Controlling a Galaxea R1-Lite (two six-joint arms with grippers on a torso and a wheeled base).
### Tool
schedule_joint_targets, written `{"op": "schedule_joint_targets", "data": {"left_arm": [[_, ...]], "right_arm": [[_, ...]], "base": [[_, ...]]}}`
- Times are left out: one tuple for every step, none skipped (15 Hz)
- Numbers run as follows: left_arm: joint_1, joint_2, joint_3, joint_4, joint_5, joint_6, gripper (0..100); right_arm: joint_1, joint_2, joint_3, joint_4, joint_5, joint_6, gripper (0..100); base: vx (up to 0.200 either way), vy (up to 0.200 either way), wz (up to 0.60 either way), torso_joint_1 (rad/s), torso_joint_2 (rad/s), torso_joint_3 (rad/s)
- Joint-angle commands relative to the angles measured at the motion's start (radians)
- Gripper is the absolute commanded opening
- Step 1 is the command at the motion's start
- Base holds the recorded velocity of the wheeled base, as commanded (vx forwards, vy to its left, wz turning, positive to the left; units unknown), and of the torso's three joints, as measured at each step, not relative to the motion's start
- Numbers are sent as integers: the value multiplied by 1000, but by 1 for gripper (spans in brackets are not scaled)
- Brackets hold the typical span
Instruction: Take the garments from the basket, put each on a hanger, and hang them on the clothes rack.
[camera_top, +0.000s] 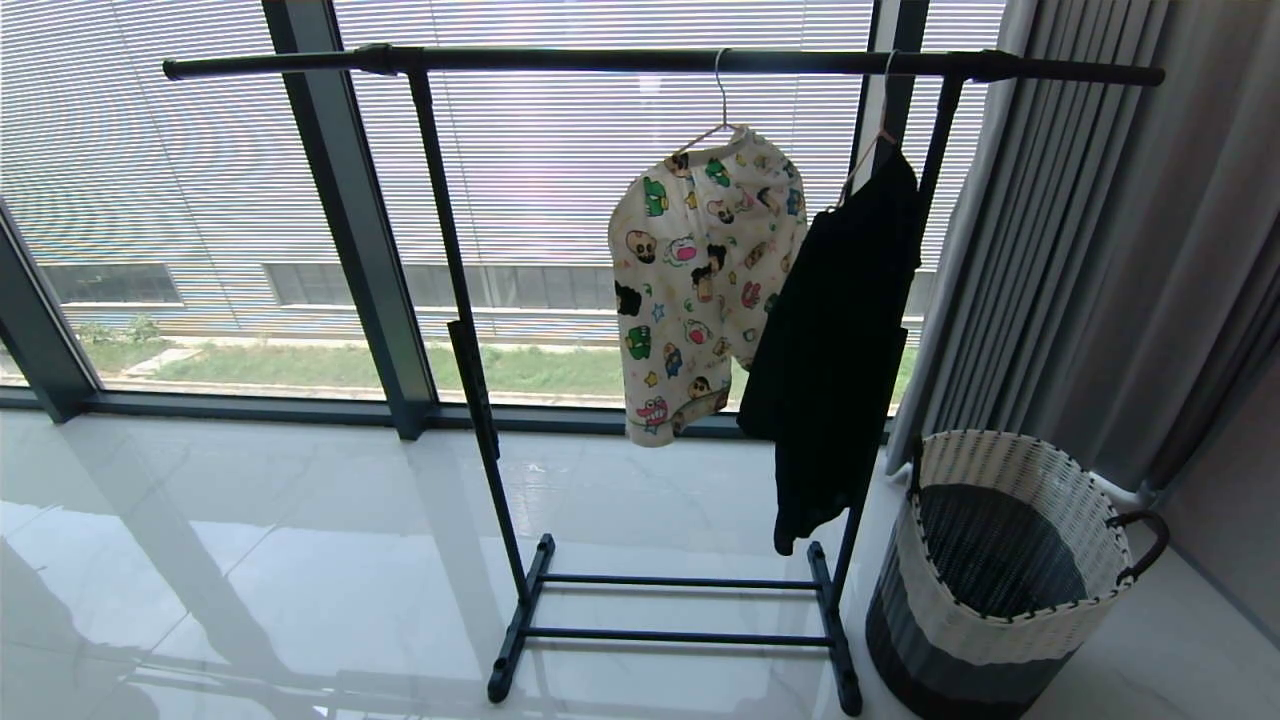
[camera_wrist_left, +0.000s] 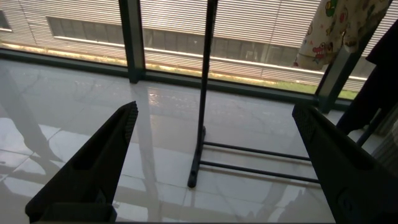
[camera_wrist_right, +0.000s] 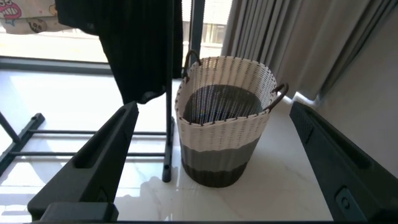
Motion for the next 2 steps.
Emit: {"op": "schedule_joint_targets", "data": {"left_arm": [[0, 0, 0, 0, -1, -1, 100], [0, 0, 0, 0, 1, -1, 100]], "right_arm": [[0, 0, 0, -1, 0, -1, 100], [0, 0, 0, -1, -2, 1, 100]], "base": [[0, 0, 0, 0, 0, 0], [0, 0, 0, 0, 0, 0]]}}
